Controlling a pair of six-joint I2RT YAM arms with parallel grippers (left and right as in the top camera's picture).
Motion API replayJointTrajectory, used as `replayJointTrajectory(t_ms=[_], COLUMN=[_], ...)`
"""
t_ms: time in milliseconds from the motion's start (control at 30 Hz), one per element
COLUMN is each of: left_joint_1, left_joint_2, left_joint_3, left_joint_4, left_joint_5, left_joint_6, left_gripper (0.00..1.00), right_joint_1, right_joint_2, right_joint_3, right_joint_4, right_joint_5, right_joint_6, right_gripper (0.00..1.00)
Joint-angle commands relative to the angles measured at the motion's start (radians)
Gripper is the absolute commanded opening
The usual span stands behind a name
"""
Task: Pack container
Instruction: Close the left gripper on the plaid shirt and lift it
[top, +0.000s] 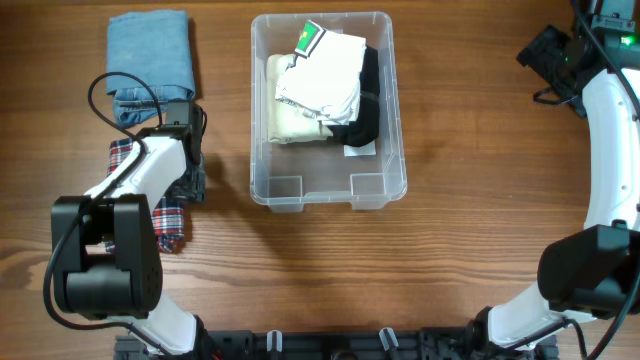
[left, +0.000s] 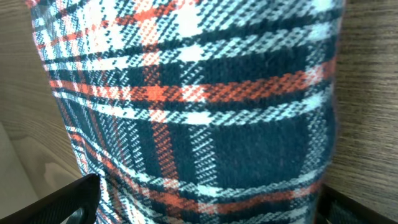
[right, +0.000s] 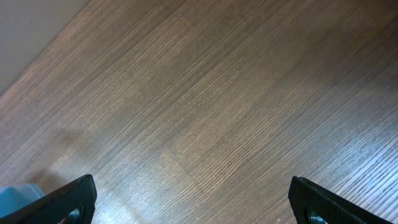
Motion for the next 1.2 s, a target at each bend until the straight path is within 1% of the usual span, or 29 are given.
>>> replayJointTrajectory(t_ms=[0,267,367,433,667,733,867,967,1067,1167], left_joint_1=[0.017,0.023,0.023,0.023,0.022,0.023,0.023,0.022,0.014,-0.008], left_joint_2=[0.021,0.021,0.021,0.021,0.016,-0.001,-0.058,-0.134,-0.241,-0.372], left_joint_3=[-0.031,-0.031,-0.031,-0.031,-0.028,-0.005,0.072,0.155,0.242,0.283], left_joint_4=[0.023,0.033,0.033,0.033,0.032,0.025,0.015,-0.016,-0.047,-0.042], left_joint_5=[0.002,0.002,0.002,0.002,0.001,-0.019,-0.021,-0.019,0.002,0.018], left_joint_6=[0.004,0.004,0.004,0.004,0.002,-0.067,-0.161,-0.216,-0.236,-0.240], left_gripper=[1.00,1.00,0.61,0.44,0.25,0.19,0.18,0.15,0.16,0.18], right_joint_1=[0.002,0.002,0.002,0.002,0.002,0.002,0.002,0.002,0.002,0.002], right_joint_2=[0.001,0.001,0.001,0.001,0.001,0.001,0.001,0.001,0.001,0.001], right_joint_3=[-0.008,-0.008,-0.008,-0.008,-0.008,-0.008,-0.008,-0.008,-0.008,-0.008], right_joint_4=[0.000,0.000,0.000,0.000,0.000,0.000,0.000,0.000,0.000,0.000], right_joint_5=[-0.003,-0.003,-0.003,-0.003,-0.003,-0.003,-0.003,-0.003,-0.003,-0.003], right_joint_6=[0.015,0.015,0.015,0.015,0.015,0.015,0.015,0.015,0.015,0.015], right_gripper=[1.00,1.00,1.00,1.00,1.00,1.00,1.00,1.00,1.00,1.00])
